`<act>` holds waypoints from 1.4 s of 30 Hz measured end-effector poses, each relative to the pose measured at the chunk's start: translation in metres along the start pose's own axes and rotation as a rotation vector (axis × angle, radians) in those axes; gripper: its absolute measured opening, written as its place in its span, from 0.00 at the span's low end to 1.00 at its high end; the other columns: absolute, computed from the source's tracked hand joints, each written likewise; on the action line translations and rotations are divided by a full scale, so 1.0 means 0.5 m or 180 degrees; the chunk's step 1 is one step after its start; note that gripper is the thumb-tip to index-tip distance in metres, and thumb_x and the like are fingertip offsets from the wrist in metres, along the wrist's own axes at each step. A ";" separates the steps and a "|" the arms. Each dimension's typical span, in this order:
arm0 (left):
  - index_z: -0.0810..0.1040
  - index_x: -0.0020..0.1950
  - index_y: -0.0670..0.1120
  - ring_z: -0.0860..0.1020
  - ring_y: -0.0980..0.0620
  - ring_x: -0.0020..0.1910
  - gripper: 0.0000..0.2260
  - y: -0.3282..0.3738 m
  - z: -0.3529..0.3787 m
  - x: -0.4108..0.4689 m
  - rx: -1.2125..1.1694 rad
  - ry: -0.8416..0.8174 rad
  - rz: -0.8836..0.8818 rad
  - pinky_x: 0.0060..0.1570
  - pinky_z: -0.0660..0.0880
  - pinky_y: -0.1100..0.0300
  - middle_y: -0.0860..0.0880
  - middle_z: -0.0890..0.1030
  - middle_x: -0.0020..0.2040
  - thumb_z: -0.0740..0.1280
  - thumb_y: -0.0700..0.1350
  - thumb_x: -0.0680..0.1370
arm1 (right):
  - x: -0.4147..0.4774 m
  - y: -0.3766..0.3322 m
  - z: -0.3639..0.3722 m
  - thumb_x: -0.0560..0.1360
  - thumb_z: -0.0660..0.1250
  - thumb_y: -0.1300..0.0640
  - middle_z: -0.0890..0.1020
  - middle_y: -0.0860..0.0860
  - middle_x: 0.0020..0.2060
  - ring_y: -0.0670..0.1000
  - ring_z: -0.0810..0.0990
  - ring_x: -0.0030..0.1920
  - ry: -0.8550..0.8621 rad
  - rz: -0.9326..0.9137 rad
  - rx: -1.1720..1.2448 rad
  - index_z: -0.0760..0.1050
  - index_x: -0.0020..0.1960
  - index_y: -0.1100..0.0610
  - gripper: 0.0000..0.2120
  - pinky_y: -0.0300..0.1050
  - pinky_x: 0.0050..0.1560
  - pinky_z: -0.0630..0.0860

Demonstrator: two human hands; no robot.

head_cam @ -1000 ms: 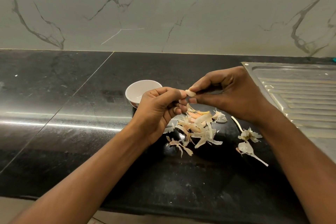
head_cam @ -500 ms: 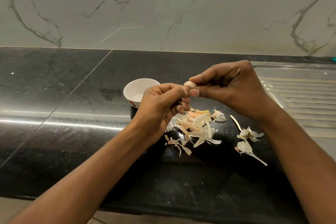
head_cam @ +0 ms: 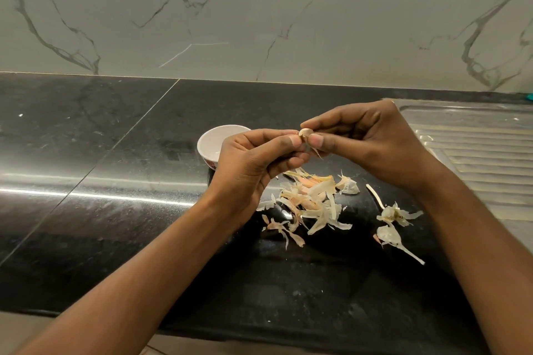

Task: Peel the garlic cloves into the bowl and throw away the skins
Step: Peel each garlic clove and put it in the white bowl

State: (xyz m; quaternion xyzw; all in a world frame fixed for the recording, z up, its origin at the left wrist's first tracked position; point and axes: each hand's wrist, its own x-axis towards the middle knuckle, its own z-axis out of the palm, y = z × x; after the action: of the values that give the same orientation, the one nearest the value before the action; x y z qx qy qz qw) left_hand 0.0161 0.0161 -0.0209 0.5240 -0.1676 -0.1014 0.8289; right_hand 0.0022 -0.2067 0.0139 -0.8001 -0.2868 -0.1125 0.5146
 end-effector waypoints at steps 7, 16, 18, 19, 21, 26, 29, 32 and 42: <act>0.84 0.58 0.33 0.86 0.53 0.41 0.10 -0.011 0.006 -0.007 0.0927 0.0174 0.0979 0.41 0.80 0.66 0.40 0.88 0.48 0.74 0.31 0.77 | 0.004 0.002 0.000 0.78 0.75 0.63 0.89 0.53 0.51 0.51 0.88 0.52 0.0083 0.0015 -0.0131 0.86 0.60 0.63 0.11 0.41 0.53 0.83; 0.83 0.60 0.35 0.88 0.42 0.51 0.11 -0.016 0.003 -0.004 0.0936 0.0106 0.1042 0.51 0.85 0.54 0.40 0.88 0.51 0.73 0.31 0.77 | 0.002 -0.001 0.007 0.76 0.77 0.63 0.90 0.56 0.47 0.54 0.90 0.47 0.0293 0.0415 0.0308 0.86 0.56 0.63 0.09 0.45 0.51 0.86; 0.84 0.59 0.33 0.88 0.44 0.50 0.11 -0.017 0.002 -0.003 0.1063 0.0169 0.1162 0.50 0.85 0.54 0.41 0.89 0.50 0.74 0.30 0.77 | 0.001 -0.003 0.008 0.76 0.77 0.63 0.90 0.56 0.46 0.55 0.90 0.47 0.0277 0.0444 0.0250 0.86 0.55 0.63 0.09 0.46 0.51 0.87; 0.84 0.59 0.33 0.89 0.44 0.49 0.11 -0.018 0.001 -0.003 0.1152 0.0192 0.1237 0.50 0.85 0.54 0.42 0.89 0.50 0.74 0.30 0.77 | 0.001 -0.003 0.009 0.76 0.77 0.63 0.90 0.55 0.46 0.55 0.90 0.47 0.0267 0.0462 0.0230 0.87 0.56 0.64 0.09 0.46 0.51 0.87; 0.84 0.58 0.33 0.89 0.46 0.49 0.10 -0.021 0.000 -0.002 0.1349 0.0214 0.1372 0.50 0.86 0.53 0.43 0.89 0.50 0.75 0.30 0.77 | -0.001 -0.005 0.009 0.76 0.77 0.63 0.90 0.55 0.46 0.54 0.90 0.47 0.0253 0.0494 0.0220 0.87 0.56 0.64 0.09 0.46 0.51 0.87; 0.86 0.57 0.34 0.89 0.47 0.47 0.09 -0.027 -0.001 -0.004 0.1501 0.0306 0.1423 0.49 0.86 0.53 0.44 0.89 0.48 0.76 0.31 0.76 | 0.000 -0.005 0.014 0.76 0.77 0.63 0.90 0.54 0.46 0.55 0.90 0.47 0.0239 0.0542 0.0152 0.87 0.55 0.64 0.08 0.47 0.51 0.87; 0.86 0.56 0.34 0.89 0.48 0.46 0.09 -0.027 -0.001 -0.006 0.1607 0.0313 0.1477 0.48 0.86 0.54 0.44 0.89 0.48 0.76 0.31 0.77 | 0.001 -0.005 0.016 0.76 0.77 0.62 0.90 0.55 0.45 0.55 0.90 0.46 0.0227 0.0554 0.0075 0.87 0.54 0.63 0.08 0.50 0.51 0.88; 0.86 0.56 0.34 0.89 0.49 0.45 0.08 -0.027 -0.002 -0.006 0.1676 0.0302 0.1533 0.47 0.86 0.55 0.44 0.89 0.47 0.76 0.31 0.77 | 0.000 -0.006 0.018 0.76 0.77 0.62 0.90 0.54 0.44 0.55 0.90 0.45 0.0241 0.0542 0.0038 0.88 0.53 0.63 0.07 0.50 0.50 0.88; 0.86 0.56 0.34 0.89 0.49 0.45 0.08 -0.022 -0.008 -0.004 0.1650 0.0267 0.1501 0.47 0.85 0.57 0.44 0.89 0.46 0.75 0.31 0.77 | 0.000 -0.007 0.018 0.76 0.77 0.61 0.90 0.54 0.45 0.55 0.90 0.46 0.0228 0.0537 -0.0023 0.87 0.54 0.63 0.08 0.50 0.51 0.88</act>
State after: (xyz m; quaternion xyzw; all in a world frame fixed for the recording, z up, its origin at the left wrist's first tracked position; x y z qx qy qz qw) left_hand 0.0158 0.0156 -0.0329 0.6676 -0.2700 0.1603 0.6751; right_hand -0.0008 -0.1979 0.0123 -0.8188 -0.1994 -0.0983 0.5293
